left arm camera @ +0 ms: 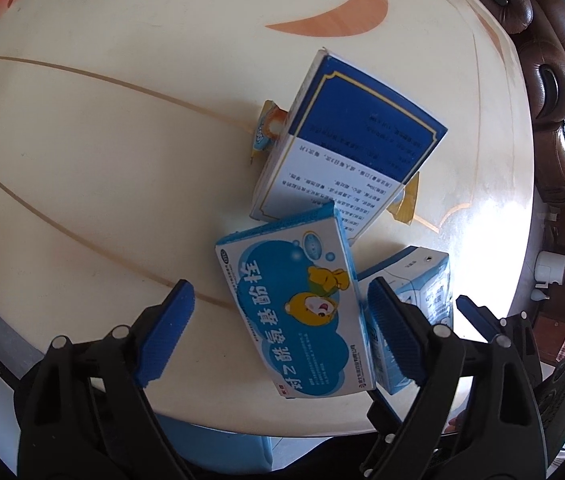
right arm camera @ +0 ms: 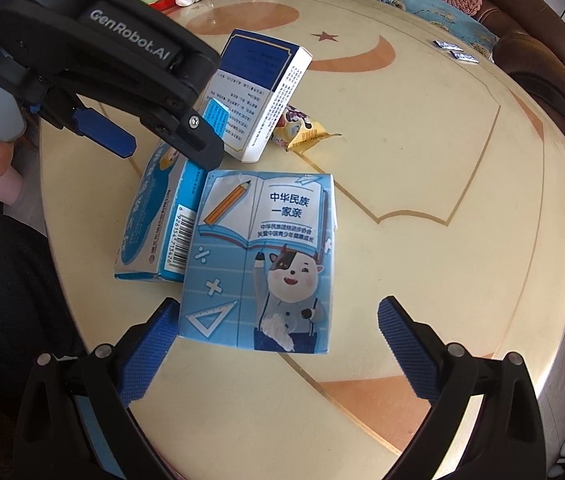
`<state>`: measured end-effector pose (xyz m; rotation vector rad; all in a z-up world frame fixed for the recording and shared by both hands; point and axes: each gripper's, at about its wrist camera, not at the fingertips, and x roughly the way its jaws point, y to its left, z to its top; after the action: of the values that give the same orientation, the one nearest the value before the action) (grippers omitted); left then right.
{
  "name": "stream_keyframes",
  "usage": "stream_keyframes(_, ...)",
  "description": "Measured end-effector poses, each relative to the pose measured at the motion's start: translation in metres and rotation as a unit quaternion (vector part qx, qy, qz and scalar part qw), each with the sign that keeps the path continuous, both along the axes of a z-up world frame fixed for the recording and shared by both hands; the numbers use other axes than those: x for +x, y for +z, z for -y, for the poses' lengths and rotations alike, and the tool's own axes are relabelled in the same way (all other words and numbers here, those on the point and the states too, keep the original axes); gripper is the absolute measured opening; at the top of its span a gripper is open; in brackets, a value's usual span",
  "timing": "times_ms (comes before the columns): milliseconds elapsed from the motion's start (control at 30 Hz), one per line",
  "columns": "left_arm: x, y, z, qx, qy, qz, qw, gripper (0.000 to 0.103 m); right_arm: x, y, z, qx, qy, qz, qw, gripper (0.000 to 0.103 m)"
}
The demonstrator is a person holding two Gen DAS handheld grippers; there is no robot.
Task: Collect trash
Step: 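Grasp the blue medicine box with the left tool while the right tool grasps the milk carton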
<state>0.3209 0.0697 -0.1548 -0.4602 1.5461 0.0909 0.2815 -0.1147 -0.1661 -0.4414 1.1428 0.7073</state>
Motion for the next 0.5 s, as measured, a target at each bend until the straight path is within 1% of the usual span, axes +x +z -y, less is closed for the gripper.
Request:
stream_keyframes(100,0.001,-0.001,-0.004,-0.005,0.005,0.0,1.0,0.083,0.003,-0.002,-0.003,-0.008,-0.001,0.012,1.0,0.094)
stream_keyframes(167,0.001,-0.004,-0.007,-0.008,0.008,-0.005,0.9999,0.077,0.001,-0.003,-0.004,-0.01,0.002,0.01,1.0,0.083)
stream_keyframes(200,0.0,-0.007,-0.008,-0.01,0.006,-0.009,0.9999,0.072,0.002,-0.005,-0.005,-0.008,0.003,0.009,1.0,0.081)
stream_keyframes(233,-0.001,-0.009,-0.01,-0.014,0.005,-0.011,0.9998,0.072,0.001,-0.006,-0.006,-0.009,0.003,0.009,1.0,0.076)
stream_keyframes(267,-0.001,-0.011,-0.01,-0.017,0.005,-0.013,0.9998,0.071,0.001,-0.007,-0.007,-0.01,0.004,0.008,1.0,0.068)
stream_keyframes(300,-0.001,-0.013,-0.011,-0.018,0.005,-0.015,0.9997,0.071,0.001,-0.009,-0.009,-0.013,0.005,0.009,1.0,0.066)
stream_keyframes(367,-0.001,-0.014,-0.011,-0.02,0.003,-0.015,0.9997,0.07,-0.002,-0.008,-0.01,-0.015,0.007,0.018,1.0,0.066)
stream_keyframes(500,-0.003,-0.011,-0.008,-0.006,-0.007,-0.011,0.9999,0.069,-0.005,-0.007,-0.011,-0.019,0.006,0.036,0.999,0.065)
